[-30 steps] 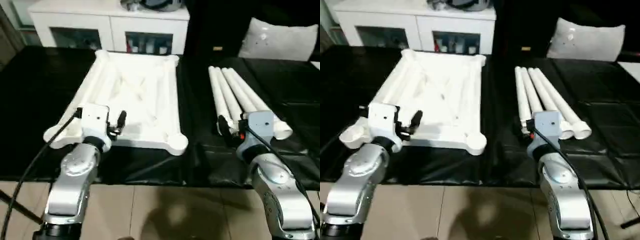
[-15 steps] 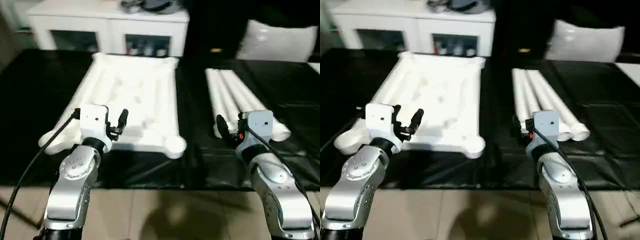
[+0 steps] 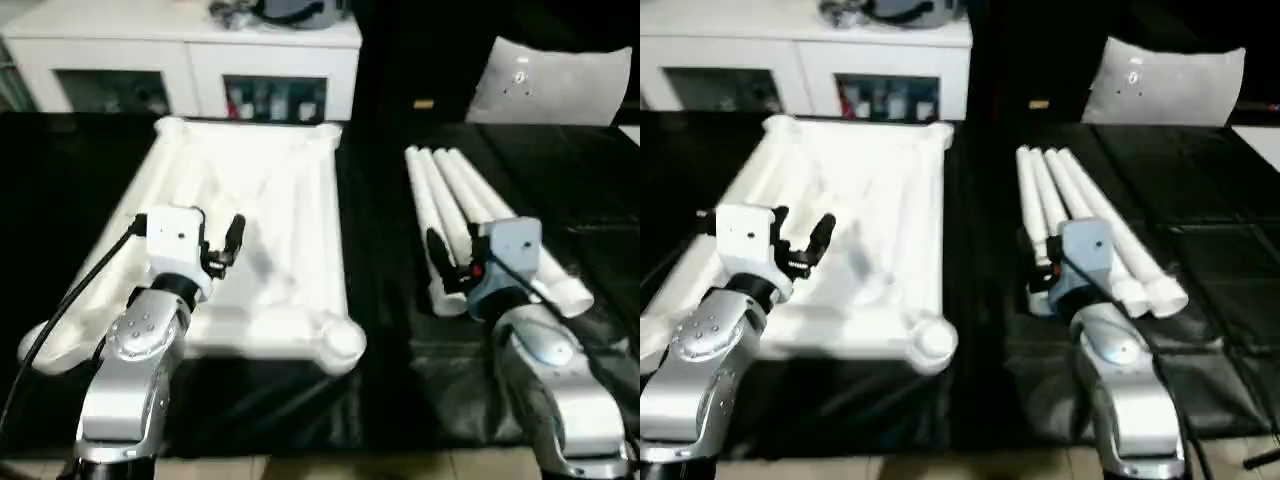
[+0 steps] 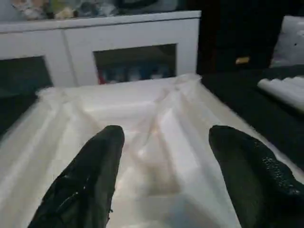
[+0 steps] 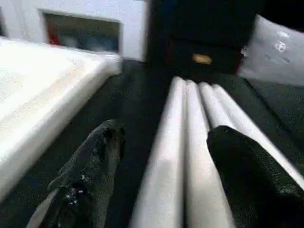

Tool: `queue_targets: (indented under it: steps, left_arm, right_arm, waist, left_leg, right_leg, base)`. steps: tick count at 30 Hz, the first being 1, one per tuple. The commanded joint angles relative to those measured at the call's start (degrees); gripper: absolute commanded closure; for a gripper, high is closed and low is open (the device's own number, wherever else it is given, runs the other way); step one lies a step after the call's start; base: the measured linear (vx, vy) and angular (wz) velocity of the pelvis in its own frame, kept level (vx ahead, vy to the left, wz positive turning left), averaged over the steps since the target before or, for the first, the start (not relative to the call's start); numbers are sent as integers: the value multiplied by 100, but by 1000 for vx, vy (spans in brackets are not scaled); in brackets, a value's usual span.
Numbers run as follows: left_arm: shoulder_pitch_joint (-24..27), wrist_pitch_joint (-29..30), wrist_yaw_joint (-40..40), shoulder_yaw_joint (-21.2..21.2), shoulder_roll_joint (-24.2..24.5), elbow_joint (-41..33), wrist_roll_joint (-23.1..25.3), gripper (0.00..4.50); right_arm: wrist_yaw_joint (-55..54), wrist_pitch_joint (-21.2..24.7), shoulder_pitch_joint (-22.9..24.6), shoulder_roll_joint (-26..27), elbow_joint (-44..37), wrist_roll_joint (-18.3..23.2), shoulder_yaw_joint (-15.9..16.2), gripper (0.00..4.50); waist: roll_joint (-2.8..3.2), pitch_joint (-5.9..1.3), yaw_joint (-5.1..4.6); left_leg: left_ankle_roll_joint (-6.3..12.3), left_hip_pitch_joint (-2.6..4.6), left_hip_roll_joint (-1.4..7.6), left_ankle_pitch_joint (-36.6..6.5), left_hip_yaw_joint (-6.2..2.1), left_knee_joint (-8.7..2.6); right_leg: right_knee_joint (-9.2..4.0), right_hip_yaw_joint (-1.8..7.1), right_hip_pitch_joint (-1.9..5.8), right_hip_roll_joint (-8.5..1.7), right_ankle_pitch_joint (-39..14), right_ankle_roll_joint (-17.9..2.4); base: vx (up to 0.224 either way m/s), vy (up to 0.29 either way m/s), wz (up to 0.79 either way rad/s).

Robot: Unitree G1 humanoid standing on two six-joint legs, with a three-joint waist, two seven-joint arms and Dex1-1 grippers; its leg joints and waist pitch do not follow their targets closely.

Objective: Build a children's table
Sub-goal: Move to table, then move table base

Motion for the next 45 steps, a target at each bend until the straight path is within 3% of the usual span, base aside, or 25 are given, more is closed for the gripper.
queue_targets:
  steps: [1, 2, 3, 4, 5, 6, 7, 8, 9, 10, 11, 12, 13, 14, 17, 18, 22, 23, 25, 29, 32, 37, 39, 45]
  left_arm:
    - [35, 88, 17, 30, 88, -96, -6, 115]
    - [42, 108, 4, 43, 96, -101, -30, 115]
    - [41, 113, -67, 28, 167, -95, -30, 115]
    - [38, 106, -120, 19, 203, -88, -40, 115]
    - [32, 79, -238, -1, 269, -77, -63, 115]
    - [24, 97, -367, -39, 363, -66, -62, 115]
    - [14, 95, -519, -93, 495, -29, -37, 115]
    - [11, 98, -741, -161, 644, 11, -50, 115]
    - [3, 72, -1166, -316, 952, 92, -69, 115]
    - [6, 61, -1378, -394, 1097, 121, -92, 115]
    - [6, 61, -1378, -394, 1097, 121, -92, 115]
    - [44, 24, -1900, -603, 1449, 152, -148, 115]
    - [60, 8, -2065, -668, 1557, 160, -164, 115]
    - [71, -139, -2291, -792, 1737, 197, -114, 115]
    - [42, -239, -2526, -897, 1888, 260, -104, 115]
    - [12, -266, -2652, -943, 1952, 297, -108, 115]
    - [-110, -539, -3272, -1199, 2264, 492, -59, 115]
    - [-159, -670, -3502, -1286, 2390, 594, -76, 144]
    - [-306, -844, -4180, -1421, 2639, 821, -256, 150]
    - [-500, -749, -4758, -1535, 2853, 912, -422, 190]
    - [-559, -723, -4993, -1601, 2944, 951, -455, 212]
    - [-818, -974, -5221, -1754, 3029, 1349, -268, 256]
    - [-958, -1051, -5360, -1823, 3009, 1590, -230, 274]
    - [-1191, -1299, -5593, -2070, 2966, 2022, -62, 324]
  right_arm:
    - [0, 10, -65, -12, -45, 17, -31, 130]
    - [11, -9, -80, -38, -28, -5, -47, 130]
    - [39, -38, -104, -109, 4, -45, -65, 130]
    - [59, -48, -117, -158, 21, -77, -61, 130]
    - [100, -60, -133, -249, 52, -123, -46, 130]
    - [167, -66, -148, -330, 87, -126, -44, 130]
    - [252, -81, -168, -423, 127, -120, -49, 130]
    - [391, -142, -180, -540, 166, -98, -49, 130]
    - [726, -288, -207, -789, 230, -72, -7, 130]
    - [883, -355, -216, -909, 251, -74, 24, 130]
    - [883, -355, -216, -909, 251, -74, 24, 130]
    - [1289, -529, -234, -1166, 298, -5, 68, 130]
    - [1410, -580, -241, -1238, 314, 24, 77, 130]
    - [1598, -738, -253, -1392, 366, 8, 125, 130]
    - [1896, -908, -254, -1581, 414, 34, 214, 130]
    - [2073, -966, -234, -1669, 398, 67, 278, 130]
    - [2747, -1113, -74, -2048, 265, 169, 541, 130]
    - [2925, -1150, -20, -2156, 255, 194, 600, 130]
    - [3332, -1177, 69, -2313, 251, 365, 627, 130]
    - [3729, -1066, 122, -2487, 163, 670, 595, 130]
    - [3899, -1019, 184, -2580, 65, 784, 594, 130]
    - [4171, -954, 305, -2712, -66, 955, 618, 130]
    - [4375, -805, 401, -2834, -214, 1133, 636, 130]
    - [4611, -668, 549, -3018, -327, 1272, 672, 130]
  waist:
    - [-95, -380, 159]
    - [-68, -379, 201]
    - [35, -388, 228]
    - [171, -382, 229]
    - [213, -362, 217]
    - [293, -300, 180]
    - [281, -217, 146]
    - [263, -170, 135]
    - [285, -87, 158]
    - [262, -12, 145]
    - [247, -2, 139]
    - [271, -10, 131]
    - [253, -16, 131]
    - [260, -39, 129]
    - [272, -80, 107]
    - [250, -85, 92]
    - [240, -89, 98]
    - [253, -93, 102]
    - [257, -92, 102]
    - [269, -100, 89]
    - [271, -104, 92]
    - [269, -96, 98]
    - [295, -98, 104]
    - [303, -112, 122]
  left_leg:
    - [186, -447, 23, 1905, -93, -371]
    - [-61, -446, -17, 2037, -51, -421]
    - [-249, -359, 17, 2091, 4, -459]
    - [-284, -251, 140, 2443, 5, -497]
    - [-285, -183, 209, 2617, 9, -518]
    - [-464, -83, 343, 2711, -34, -572]
    - [-597, 26, 440, 1906, -10, -669]
    - [-644, 23, 448, 1358, 2, -719]
    - [-693, 13, 468, 306, 2, -814]
    - [-647, 40, 480, -580, 9, -885]
    - [-597, 61, 480, -812, 8, -907]
    - [-539, 88, 481, -954, 23, -912]
    - [-489, 85, 489, -961, 17, -919]
    - [-415, 20, 493, -746, 7, -919]
    - [-335, -39, 492, -274, 37, -867]
    - [-326, -62, 491, -157, 52, -850]
    - [-224, -69, 484, -197, 62, -858]
    - [-216, -68, 489, -197, 57, -860]
    - [-162, -65, 491, -215, 53, -871]
    - [-176, -61, 521, -131, 50, -875]
    - [-177, -65, 522, -153, 61, -868]
    - [-210, -67, 515, -210, 63, -877]
    - [-235, -58, 526, -257, 61, -880]
    - [-241, -61, 541, -152, 51, -882]
  right_leg:
    - [-183, 328, 985, -451, 6335, -901]
    - [-154, 266, 976, -257, 7039, -842]
    - [-163, 281, 948, -63, 7310, -941]
    - [-159, 212, 851, 56, 6631, -1117]
    - [-205, 152, 757, 104, 5996, -1186]
    - [-302, 58, 630, 107, 4212, -1329]
    - [-488, 27, 526, 77, 2267, -1345]
    - [-546, 58, 538, 31, 1476, -1355]
    - [-644, 109, 548, -40, 216, -1303]
    - [-744, 138, 521, -69, -934, -1173]
    - [-787, 153, 519, -92, -1343, -1104]
    - [-832, 167, 480, -126, -1736, -1021]
    - [-849, 172, 478, -143, -1821, -1003]
    - [-816, 190, 504, -154, -1644, -998]
    - [-780, 174, 512, -146, -1057, -1179]
    - [-773, 173, 517, -142, -930, -1232]
    - [-799, 166, 499, -129, -1075, -1241]
    - [-791, 165, 502, -127, -1070, -1248]
    - [-788, 166, 485, -121, -1043, -1256]
    - [-748, 155, 488, -136, -757, -1441]
    - [-748, 157, 504, -142, -722, -1518]
    - [-783, 160, 506, -144, -981, -1468]
    - [-783, 163, 501, -143, -1022, -1443]
    - [-774, 164, 512, -160, -822, -1494]
  base:
    - [110, -97, -2]
    - [84, -81, -3]
    - [84, -81, -3]
    - [55, -45, 18]
    - [0, 0, 0]
    - [0, 0, 0]
    - [0, 0, 0]
    - [-89, 10, 3]
    - [-89, 10, 3]
    - [-108, 6, 2]
    - [-91, -6, 5]
    - [-91, -6, 5]
    - [-78, -14, 3]
    - [-57, -23, 0]
    - [-19, -8, 0]
    - [0, 0, 0]
    - [0, 0, 0]
    - [0, 0, 0]
    - [0, 0, 0]
    - [0, 0, 0]
    - [0, 0, 0]
    - [0, 0, 0]
    - [0, 0, 0]
    - [0, 0, 0]
